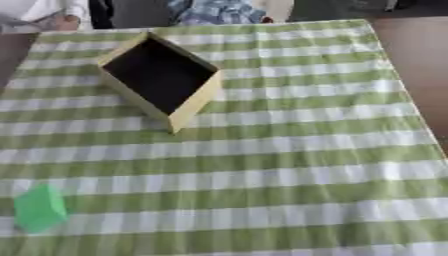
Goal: Pick up objects on the table and place them in the box.
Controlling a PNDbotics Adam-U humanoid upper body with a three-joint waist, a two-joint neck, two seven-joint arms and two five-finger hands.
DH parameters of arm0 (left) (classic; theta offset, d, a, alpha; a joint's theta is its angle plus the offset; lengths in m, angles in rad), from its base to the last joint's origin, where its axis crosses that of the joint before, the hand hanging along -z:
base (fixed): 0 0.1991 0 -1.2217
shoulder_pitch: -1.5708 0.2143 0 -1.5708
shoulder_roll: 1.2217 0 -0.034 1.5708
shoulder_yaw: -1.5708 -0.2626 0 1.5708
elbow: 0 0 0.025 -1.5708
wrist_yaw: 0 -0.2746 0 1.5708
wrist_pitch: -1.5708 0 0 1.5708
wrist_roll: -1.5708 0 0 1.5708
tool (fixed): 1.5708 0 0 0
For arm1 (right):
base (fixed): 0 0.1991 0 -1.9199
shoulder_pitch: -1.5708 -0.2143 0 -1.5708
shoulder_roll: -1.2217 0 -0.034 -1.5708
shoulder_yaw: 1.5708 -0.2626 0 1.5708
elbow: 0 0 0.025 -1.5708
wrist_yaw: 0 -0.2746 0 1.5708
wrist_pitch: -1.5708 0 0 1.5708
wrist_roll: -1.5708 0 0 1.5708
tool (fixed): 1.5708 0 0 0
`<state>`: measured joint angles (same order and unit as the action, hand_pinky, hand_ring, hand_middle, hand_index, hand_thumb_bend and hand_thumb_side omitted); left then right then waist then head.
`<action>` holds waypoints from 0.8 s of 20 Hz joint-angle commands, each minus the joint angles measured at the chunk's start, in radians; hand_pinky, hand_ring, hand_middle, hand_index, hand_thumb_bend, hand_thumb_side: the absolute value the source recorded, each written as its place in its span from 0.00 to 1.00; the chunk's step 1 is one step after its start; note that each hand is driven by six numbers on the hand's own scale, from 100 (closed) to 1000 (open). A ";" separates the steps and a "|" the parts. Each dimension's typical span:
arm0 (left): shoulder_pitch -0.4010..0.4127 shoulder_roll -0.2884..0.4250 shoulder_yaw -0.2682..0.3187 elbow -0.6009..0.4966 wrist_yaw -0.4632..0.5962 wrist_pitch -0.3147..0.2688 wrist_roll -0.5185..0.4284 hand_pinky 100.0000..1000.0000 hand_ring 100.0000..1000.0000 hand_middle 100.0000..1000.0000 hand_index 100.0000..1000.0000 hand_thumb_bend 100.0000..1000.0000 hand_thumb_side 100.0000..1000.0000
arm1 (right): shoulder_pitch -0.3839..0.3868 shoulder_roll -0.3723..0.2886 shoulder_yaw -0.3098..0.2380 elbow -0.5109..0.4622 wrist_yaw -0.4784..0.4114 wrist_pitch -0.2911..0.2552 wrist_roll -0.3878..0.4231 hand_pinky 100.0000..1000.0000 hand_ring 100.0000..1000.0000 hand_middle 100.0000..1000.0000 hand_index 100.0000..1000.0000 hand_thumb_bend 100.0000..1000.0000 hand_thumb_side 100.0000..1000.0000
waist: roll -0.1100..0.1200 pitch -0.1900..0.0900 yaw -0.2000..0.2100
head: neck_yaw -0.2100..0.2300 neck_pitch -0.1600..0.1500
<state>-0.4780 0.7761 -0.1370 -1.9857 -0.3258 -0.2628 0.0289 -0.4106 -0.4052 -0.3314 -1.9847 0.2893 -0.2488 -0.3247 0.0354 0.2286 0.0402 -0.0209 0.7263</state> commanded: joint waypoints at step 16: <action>0.117 0.227 0.030 -0.014 -0.101 -0.004 -0.372 0.74 0.78 0.77 0.89 0.01 0.88 | 0.004 -0.052 -0.002 -0.015 0.013 0.003 0.000 0.54 0.77 0.70 0.91 0.00 0.96 | 0.003 -0.020 0.026 | -0.022 0.024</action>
<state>-0.3562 0.9596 -0.1265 -1.9862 -0.4206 -0.2600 -0.3197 -0.3962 -0.4237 -0.3314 -1.9847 0.2942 -0.2478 -0.3240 0.0388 0.2276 0.0636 -0.0401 0.7453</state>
